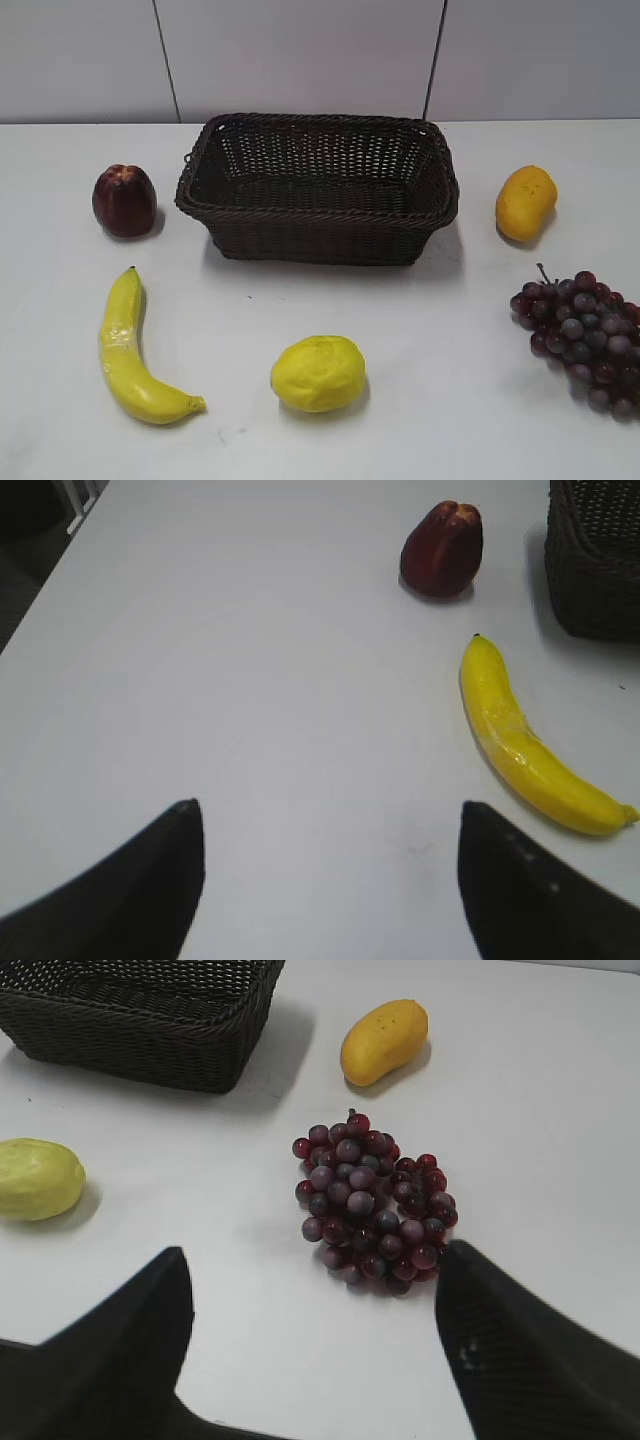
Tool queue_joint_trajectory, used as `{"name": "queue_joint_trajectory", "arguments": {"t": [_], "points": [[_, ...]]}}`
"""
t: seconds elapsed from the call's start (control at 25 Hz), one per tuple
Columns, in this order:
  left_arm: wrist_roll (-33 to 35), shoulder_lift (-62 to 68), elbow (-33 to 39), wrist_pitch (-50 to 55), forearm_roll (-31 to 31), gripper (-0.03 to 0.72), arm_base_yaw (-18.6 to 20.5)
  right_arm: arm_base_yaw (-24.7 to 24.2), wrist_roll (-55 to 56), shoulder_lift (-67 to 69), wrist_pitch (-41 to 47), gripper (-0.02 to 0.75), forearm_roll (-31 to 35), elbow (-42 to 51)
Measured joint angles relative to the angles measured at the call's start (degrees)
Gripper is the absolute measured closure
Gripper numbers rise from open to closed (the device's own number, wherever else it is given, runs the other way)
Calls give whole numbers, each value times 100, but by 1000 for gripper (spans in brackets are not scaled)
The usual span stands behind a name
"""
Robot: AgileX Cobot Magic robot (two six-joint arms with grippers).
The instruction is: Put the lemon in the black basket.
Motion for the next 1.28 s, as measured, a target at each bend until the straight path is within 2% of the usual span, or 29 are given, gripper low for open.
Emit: {"name": "queue_joint_trajectory", "arguments": {"t": [0.16, 0.52, 0.96, 1.08, 1.28], "points": [[0, 76, 4, 0, 0, 99, 0, 0, 0, 0, 0, 167, 0, 0], [0, 1674, -20, -57, 6, 99, 0, 0, 0, 0, 0, 167, 0, 0], [15, 3722, -756, -403, 122, 99, -7, 0, 0, 0, 0, 167, 0, 0], [22, 4180, -954, -421, 176, 99, -175, 0, 0, 0, 0, 167, 0, 0], [22, 4879, -1224, -518, 259, 99, -890, 0, 0, 0, 0, 167, 0, 0]]}}
